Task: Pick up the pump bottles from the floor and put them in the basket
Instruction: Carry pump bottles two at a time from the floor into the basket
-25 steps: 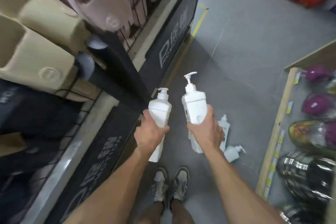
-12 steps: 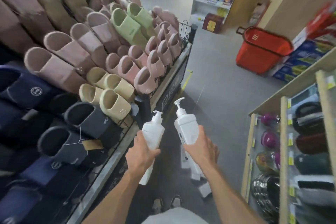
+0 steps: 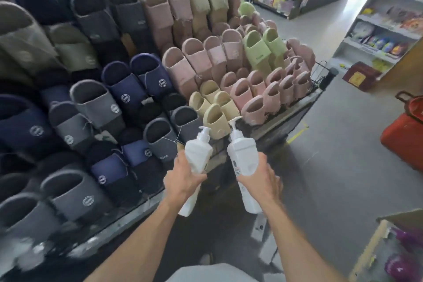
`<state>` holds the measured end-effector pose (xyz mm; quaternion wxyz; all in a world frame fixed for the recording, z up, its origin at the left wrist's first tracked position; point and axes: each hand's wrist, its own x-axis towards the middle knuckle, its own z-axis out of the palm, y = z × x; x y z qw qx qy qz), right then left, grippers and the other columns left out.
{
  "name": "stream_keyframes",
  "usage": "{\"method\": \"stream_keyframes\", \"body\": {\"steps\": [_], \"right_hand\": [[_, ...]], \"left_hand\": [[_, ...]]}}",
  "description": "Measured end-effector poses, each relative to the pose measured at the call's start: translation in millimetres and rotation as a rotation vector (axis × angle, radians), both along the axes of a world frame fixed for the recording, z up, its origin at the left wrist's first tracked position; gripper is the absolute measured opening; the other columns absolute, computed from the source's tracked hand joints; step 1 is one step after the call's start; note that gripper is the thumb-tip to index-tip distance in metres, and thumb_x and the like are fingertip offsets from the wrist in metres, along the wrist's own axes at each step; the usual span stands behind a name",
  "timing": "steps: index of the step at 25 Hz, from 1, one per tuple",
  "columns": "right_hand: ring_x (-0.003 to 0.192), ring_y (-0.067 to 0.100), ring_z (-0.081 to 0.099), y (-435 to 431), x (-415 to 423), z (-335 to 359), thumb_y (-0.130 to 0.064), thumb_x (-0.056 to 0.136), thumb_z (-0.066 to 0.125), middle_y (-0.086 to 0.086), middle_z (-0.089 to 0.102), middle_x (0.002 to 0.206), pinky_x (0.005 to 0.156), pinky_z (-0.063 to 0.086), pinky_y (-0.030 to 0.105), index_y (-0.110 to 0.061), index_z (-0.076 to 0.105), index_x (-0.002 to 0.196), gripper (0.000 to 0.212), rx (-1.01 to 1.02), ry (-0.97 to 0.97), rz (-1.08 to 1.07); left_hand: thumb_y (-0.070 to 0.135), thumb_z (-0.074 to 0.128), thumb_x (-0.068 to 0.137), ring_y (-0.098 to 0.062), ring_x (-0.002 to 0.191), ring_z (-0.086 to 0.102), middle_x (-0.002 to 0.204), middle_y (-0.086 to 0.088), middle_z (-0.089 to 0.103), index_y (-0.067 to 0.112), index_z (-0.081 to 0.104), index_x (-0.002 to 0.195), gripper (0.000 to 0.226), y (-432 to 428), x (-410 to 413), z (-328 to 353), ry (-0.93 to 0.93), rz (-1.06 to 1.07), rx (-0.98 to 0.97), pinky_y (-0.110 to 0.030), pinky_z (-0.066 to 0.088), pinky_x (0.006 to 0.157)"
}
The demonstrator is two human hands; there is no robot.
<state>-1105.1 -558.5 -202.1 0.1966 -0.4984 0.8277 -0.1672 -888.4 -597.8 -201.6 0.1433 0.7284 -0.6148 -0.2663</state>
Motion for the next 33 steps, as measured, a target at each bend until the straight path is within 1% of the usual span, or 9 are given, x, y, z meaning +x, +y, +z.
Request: {"method": "stream_keyframes", "body": {"steps": [4,8,13,16,19,22,27,30,33], "right_hand": [[0.099,0.027,0.063,-19.4,28.2,8.0,-0.048,0.077,0.076,-0.001,0.058,0.113,0.074,0.04,0.035,-0.029,0.032,0.129,0.071,-0.071,0.014,0.256],[0.092,0.027,0.065,-27.9,63.1,6.3,-0.059,0.071,0.073,-0.002,0.06,0.107,0.076,0.051,0.04,-0.032,0.032,0.123,0.071,-0.07,0.018,0.48],[0.096,0.036,0.064,-21.1,129.5,11.2,-0.055,0.073,0.069,0.002,0.064,0.11,0.073,0.041,0.039,-0.03,0.033,0.123,0.067,-0.057,0.05,0.781],[0.095,0.037,0.064,-5.2,188.6,15.3,-0.056,0.071,0.068,0.001,0.065,0.109,0.074,0.043,0.041,-0.03,0.033,0.121,0.066,-0.065,0.03,0.95],[0.092,0.034,0.066,21.2,249.1,18.3,-0.061,0.069,0.069,0.0,0.065,0.11,0.078,0.052,0.044,-0.032,0.032,0.121,0.07,-0.103,0.018,1.112],[0.091,0.038,0.066,60.1,317.8,24.2,-0.064,0.066,0.068,0.001,0.065,0.107,0.074,0.049,0.042,-0.029,0.033,0.126,0.078,-0.125,0.011,1.264],[0.089,0.035,0.066,152.5,429.6,32.6,-0.055,0.066,0.074,-0.001,0.067,0.105,0.075,0.051,0.042,-0.034,0.031,0.122,0.074,-0.126,-0.05,1.462],[0.087,0.033,0.065,208.1,485.8,36.6,-0.051,0.066,0.075,-0.002,0.061,0.098,0.071,0.043,0.038,-0.033,0.035,0.126,0.075,-0.116,-0.039,1.546],[0.077,0.026,0.057,263.5,538.3,38.0,-0.05,0.067,0.077,-0.006,0.056,0.094,0.068,0.043,0.036,-0.032,0.036,0.124,0.074,-0.112,-0.076,1.635]], "left_hand": [[0.053,0.075,0.069,-0.041,0.096,0.063,0.126,-0.002,0.055,0.019,0.032,0.127,0.079,28.7,38.9,7.6,0.007,0.233,-0.043,-0.043,0.047,0.075],[0.051,0.074,0.069,-0.039,0.095,0.062,0.119,-0.003,0.056,0.02,0.032,0.12,0.073,76.4,73.6,11.8,-0.002,0.48,-0.057,-0.046,0.049,0.08],[0.053,0.075,0.071,-0.037,0.099,0.061,0.12,-0.005,0.057,0.018,0.032,0.124,0.077,151.2,120.6,17.4,0.005,0.766,-0.089,-0.045,0.048,0.079],[0.059,0.074,0.071,-0.04,0.101,0.061,0.123,-0.004,0.056,0.019,0.031,0.124,0.078,200.2,154.0,19.1,0.007,0.955,-0.095,-0.044,0.047,0.08],[0.061,0.074,0.072,-0.038,0.101,0.062,0.121,-0.003,0.056,0.02,0.032,0.122,0.076,250.2,185.3,21.8,0.017,1.105,-0.118,-0.047,0.05,0.082],[0.056,0.075,0.073,-0.036,0.101,0.062,0.122,0.0,0.056,0.021,0.033,0.124,0.075,310.8,219.6,28.2,0.025,1.28,-0.134,-0.045,0.05,0.084],[0.058,0.073,0.064,-0.034,0.099,0.062,0.12,0.001,0.058,0.024,0.034,0.12,0.077,424.4,284.8,28.1,0.07,1.508,-0.166,-0.048,0.051,0.088],[0.047,0.079,0.071,-0.032,0.099,0.061,0.119,0.0,0.059,0.02,0.037,0.121,0.071,484.9,317.5,30.7,0.037,1.604,-0.172,-0.04,0.046,0.082],[0.046,0.078,0.071,-0.035,0.099,0.061,0.117,-0.001,0.06,0.021,0.037,0.12,0.069,542.8,347.2,32.2,0.002,1.703,-0.122,-0.038,0.041,0.076]]}}
